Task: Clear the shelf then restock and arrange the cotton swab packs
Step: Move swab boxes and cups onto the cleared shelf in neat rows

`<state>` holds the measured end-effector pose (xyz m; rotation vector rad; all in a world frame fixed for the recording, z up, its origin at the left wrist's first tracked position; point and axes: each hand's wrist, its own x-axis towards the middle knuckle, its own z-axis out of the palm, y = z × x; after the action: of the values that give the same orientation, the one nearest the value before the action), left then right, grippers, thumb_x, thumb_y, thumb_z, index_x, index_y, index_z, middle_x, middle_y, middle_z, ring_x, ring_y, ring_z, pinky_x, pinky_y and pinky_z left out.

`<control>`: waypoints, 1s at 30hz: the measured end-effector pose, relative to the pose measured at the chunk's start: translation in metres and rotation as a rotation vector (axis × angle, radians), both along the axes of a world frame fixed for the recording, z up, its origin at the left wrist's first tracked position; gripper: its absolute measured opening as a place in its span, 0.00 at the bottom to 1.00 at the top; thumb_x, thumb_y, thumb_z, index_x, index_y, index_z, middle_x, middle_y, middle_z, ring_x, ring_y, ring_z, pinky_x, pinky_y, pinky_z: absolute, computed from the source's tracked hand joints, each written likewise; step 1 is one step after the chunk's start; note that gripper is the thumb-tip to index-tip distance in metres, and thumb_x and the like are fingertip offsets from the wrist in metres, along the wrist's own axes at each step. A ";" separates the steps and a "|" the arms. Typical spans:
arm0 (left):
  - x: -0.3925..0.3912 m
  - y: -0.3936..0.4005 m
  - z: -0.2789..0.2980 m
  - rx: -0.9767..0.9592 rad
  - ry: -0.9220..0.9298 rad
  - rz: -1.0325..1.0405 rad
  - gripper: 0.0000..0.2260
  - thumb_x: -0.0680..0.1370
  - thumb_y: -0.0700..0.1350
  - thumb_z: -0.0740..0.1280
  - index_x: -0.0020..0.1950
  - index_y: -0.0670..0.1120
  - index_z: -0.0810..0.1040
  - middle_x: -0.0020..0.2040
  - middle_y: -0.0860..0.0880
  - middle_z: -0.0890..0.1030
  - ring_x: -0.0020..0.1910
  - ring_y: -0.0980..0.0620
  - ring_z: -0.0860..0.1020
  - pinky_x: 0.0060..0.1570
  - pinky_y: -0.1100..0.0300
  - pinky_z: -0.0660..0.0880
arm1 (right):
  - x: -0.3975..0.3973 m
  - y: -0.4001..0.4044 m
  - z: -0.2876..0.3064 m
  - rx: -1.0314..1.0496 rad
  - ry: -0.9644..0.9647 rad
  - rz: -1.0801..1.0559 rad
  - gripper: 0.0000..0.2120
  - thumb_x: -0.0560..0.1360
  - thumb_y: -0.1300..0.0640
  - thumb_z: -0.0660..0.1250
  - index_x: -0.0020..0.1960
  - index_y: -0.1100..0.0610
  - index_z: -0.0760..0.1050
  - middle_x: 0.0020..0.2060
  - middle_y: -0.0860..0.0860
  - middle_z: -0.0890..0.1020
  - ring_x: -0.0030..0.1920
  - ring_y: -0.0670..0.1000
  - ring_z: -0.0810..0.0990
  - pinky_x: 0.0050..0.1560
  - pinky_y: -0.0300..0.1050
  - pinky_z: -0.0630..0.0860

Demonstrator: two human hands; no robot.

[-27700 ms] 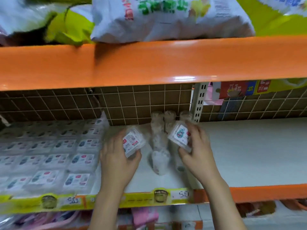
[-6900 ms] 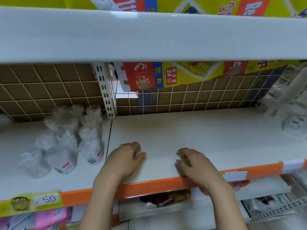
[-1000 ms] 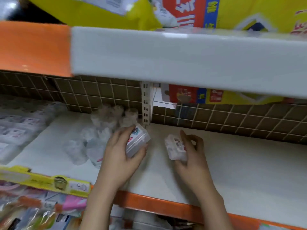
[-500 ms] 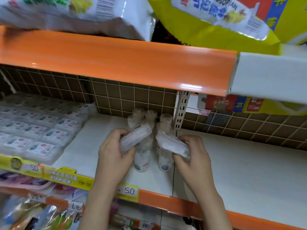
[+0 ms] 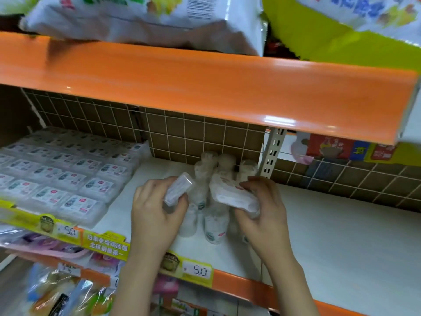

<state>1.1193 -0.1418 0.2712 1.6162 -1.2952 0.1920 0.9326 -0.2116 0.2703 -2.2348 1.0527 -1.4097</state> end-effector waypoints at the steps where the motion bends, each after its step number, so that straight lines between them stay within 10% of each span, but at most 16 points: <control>1: 0.007 0.002 0.000 -0.007 0.032 -0.001 0.15 0.70 0.49 0.64 0.52 0.44 0.80 0.45 0.47 0.78 0.45 0.47 0.75 0.46 0.66 0.65 | 0.009 0.001 -0.001 0.000 0.011 0.009 0.15 0.67 0.57 0.68 0.53 0.59 0.76 0.52 0.51 0.75 0.52 0.43 0.71 0.51 0.24 0.64; 11: 0.135 0.023 0.005 -0.082 0.073 0.026 0.18 0.69 0.50 0.62 0.55 0.43 0.77 0.49 0.51 0.72 0.47 0.55 0.71 0.47 0.76 0.62 | 0.134 0.027 -0.010 0.032 -0.026 -0.151 0.14 0.67 0.59 0.70 0.53 0.56 0.78 0.46 0.47 0.74 0.49 0.45 0.72 0.51 0.27 0.64; 24: 0.225 0.011 -0.018 0.088 0.188 -0.259 0.17 0.73 0.47 0.60 0.60 0.59 0.63 0.57 0.47 0.76 0.53 0.44 0.76 0.49 0.43 0.75 | 0.228 0.057 -0.023 0.102 -0.030 -0.202 0.16 0.73 0.57 0.66 0.60 0.50 0.72 0.50 0.43 0.79 0.38 0.37 0.69 0.43 0.20 0.62; 30: 0.206 -0.025 -0.015 0.000 0.037 -0.398 0.18 0.71 0.37 0.59 0.60 0.46 0.67 0.54 0.46 0.75 0.52 0.49 0.72 0.50 0.55 0.71 | 0.213 0.055 -0.017 0.110 -0.060 -0.306 0.14 0.73 0.56 0.63 0.59 0.52 0.72 0.48 0.45 0.79 0.40 0.39 0.74 0.42 0.26 0.66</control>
<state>1.3257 -0.1672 0.2562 1.3226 -1.5558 -0.0823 1.1460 -0.1568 0.2536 -2.0047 1.4626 -1.4833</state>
